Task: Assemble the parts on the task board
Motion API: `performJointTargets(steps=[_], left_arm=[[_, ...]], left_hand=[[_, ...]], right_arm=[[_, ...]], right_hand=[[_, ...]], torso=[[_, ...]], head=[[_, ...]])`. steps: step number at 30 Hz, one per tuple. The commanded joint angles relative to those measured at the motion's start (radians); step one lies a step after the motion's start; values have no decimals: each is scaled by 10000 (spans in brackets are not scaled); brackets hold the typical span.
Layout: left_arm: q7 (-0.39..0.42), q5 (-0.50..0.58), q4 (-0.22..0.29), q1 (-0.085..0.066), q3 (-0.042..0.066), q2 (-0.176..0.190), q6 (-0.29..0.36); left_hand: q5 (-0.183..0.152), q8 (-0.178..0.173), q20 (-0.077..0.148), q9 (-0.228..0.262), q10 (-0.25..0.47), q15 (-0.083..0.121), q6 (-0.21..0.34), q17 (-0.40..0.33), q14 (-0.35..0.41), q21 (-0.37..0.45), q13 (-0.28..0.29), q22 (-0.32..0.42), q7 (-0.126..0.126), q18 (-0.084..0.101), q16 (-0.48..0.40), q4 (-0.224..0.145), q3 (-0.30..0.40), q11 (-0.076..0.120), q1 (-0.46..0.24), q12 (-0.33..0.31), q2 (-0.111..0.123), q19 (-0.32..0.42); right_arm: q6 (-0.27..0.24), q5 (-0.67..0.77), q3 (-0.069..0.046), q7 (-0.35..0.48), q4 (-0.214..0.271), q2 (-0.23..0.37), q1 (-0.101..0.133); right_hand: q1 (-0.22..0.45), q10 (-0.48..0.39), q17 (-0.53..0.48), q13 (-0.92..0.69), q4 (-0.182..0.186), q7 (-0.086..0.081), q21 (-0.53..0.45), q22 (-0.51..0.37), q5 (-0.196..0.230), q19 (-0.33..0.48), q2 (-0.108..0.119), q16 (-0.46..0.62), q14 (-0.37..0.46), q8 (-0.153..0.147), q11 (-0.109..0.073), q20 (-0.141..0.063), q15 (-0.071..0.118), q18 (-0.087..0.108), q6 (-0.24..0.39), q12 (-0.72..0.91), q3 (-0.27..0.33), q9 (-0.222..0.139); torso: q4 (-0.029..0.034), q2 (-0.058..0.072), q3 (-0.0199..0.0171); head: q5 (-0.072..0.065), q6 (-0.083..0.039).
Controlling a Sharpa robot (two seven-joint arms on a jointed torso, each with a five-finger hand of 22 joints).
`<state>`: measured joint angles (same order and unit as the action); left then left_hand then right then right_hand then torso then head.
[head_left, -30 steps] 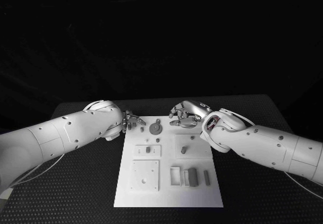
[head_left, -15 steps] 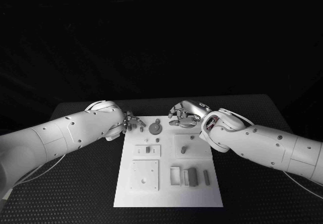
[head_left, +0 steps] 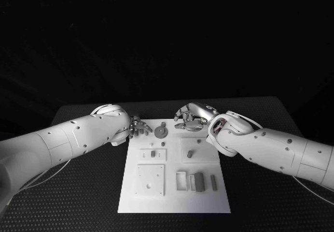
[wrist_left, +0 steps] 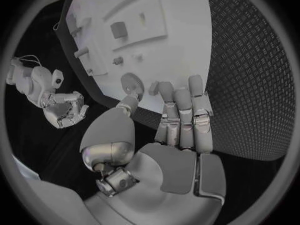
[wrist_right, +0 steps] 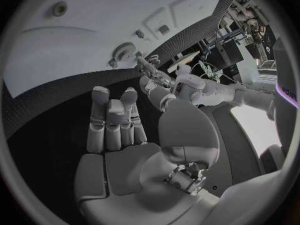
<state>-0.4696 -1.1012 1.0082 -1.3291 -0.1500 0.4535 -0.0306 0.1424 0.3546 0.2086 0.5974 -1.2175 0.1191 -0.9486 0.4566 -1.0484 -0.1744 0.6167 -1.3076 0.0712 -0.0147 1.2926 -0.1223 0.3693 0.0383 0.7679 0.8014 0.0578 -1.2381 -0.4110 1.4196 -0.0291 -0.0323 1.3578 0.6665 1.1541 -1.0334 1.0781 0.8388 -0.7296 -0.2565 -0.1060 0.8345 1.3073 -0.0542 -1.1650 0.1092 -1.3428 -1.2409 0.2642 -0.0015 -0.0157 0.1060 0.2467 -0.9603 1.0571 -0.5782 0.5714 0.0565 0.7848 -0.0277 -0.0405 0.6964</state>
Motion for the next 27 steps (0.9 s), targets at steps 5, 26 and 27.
performJointTargets(steps=[5,26,27], left_arm=[[181,43,23,50,-11,-34,-159],[145,63,115,65,-11,-33,92],[133,63,115,65,-11,-33,76]], left_hand=[[51,-9,20,-44,228,16,-257,-19,89,45,-26,-214,159,147,75,-167,-46,-138,55,79,-283,-25],[53,38,14,-116,199,33,-386,-65,64,15,-78,-217,128,147,118,-540,-104,-112,366,125,-992,-46],[54,40,14,-118,195,35,-388,-67,61,12,-80,-217,127,147,120,-567,-104,-111,391,129,-1011,-50]], right_arm=[[116,11,-4,54,4,-4,-4],[157,-1,-4,55,-27,-35,-4],[158,-1,-4,54,-32,-36,-4]], right_hand=[[85,-85,12,-1,64,-70,-35,135,-39,-18,13,67,-49,-63,15,-59,26,151,8,-17,21,16],[96,-85,15,-2,75,-71,-36,136,-39,-19,12,68,-51,-68,17,-60,25,151,8,-16,23,22],[97,-85,15,-2,76,-71,-36,136,-39,-19,12,68,-51,-68,17,-60,25,151,7,-16,23,22]], torso=[[6,1,3],[4,1,4],[4,1,4]], head=[[-28,-5],[-39,-1],[-39,-1]])
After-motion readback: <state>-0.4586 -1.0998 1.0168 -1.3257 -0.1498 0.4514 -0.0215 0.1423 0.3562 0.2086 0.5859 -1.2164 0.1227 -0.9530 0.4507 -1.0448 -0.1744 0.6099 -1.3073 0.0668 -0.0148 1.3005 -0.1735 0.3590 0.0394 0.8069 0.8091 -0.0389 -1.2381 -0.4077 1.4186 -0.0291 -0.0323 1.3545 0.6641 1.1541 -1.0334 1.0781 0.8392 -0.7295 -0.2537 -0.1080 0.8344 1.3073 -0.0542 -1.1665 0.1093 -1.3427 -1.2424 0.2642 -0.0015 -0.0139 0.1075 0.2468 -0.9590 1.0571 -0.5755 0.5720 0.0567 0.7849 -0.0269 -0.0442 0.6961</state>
